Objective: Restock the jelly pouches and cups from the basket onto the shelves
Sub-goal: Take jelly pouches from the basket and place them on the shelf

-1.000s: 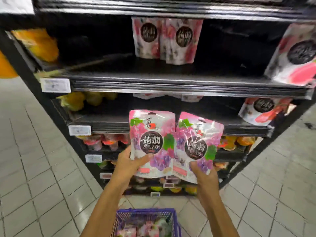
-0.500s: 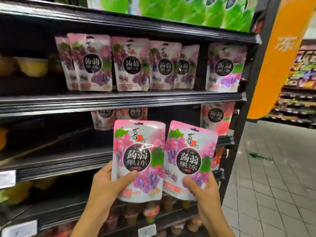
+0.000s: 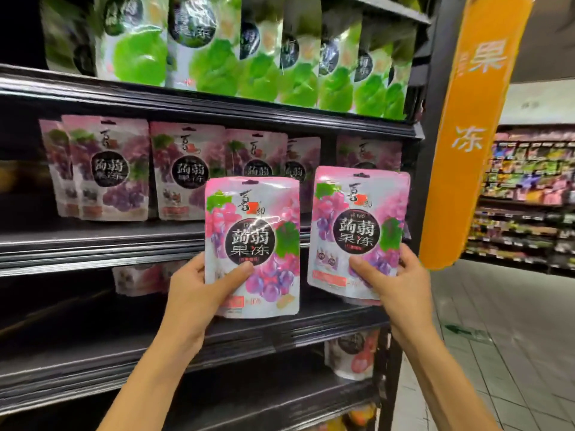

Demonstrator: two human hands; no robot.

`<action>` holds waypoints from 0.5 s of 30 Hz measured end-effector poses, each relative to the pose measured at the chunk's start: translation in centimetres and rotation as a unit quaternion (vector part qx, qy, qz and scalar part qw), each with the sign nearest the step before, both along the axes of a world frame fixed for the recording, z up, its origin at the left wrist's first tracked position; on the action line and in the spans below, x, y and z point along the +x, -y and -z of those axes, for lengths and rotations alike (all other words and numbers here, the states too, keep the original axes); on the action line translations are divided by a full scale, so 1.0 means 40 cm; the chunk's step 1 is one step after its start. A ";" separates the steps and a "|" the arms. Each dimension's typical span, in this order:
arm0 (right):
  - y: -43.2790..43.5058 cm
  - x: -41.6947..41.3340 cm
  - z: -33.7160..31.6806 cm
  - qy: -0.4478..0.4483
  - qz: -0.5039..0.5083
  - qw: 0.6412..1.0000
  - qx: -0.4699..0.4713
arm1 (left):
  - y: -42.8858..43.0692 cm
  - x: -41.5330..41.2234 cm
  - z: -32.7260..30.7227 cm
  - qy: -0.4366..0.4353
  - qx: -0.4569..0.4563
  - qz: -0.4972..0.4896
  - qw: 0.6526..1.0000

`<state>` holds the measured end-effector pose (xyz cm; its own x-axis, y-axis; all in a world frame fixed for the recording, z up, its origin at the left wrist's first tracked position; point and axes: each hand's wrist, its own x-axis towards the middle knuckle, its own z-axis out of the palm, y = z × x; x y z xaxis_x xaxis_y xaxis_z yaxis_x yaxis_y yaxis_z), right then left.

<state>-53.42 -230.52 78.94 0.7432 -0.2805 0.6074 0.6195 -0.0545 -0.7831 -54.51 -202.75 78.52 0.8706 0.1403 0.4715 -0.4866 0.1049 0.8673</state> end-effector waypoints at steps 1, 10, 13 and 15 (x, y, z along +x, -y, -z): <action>0.007 0.017 -0.024 0.004 0.001 1.000 -0.004 | 0.011 0.012 -0.010 0.000 -0.002 -0.001 1.000; 0.054 0.193 -0.179 -0.022 0.018 0.998 -0.052 | 0.078 0.072 -0.053 -0.001 0.004 -0.016 1.000; 0.051 0.228 -0.205 0.016 0.074 0.994 -0.085 | 0.087 0.074 -0.063 -0.004 0.006 -0.024 1.000; 0.047 0.252 -0.222 0.027 0.087 0.991 -0.103 | 0.091 0.074 -0.069 -0.006 0.010 -0.033 0.999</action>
<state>-43.34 -232.39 87.80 0.6600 -0.2662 0.7025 0.6273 -0.3193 -0.7103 -51.57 -206.39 81.26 0.8651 0.1879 0.4651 -0.4822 0.0560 0.8743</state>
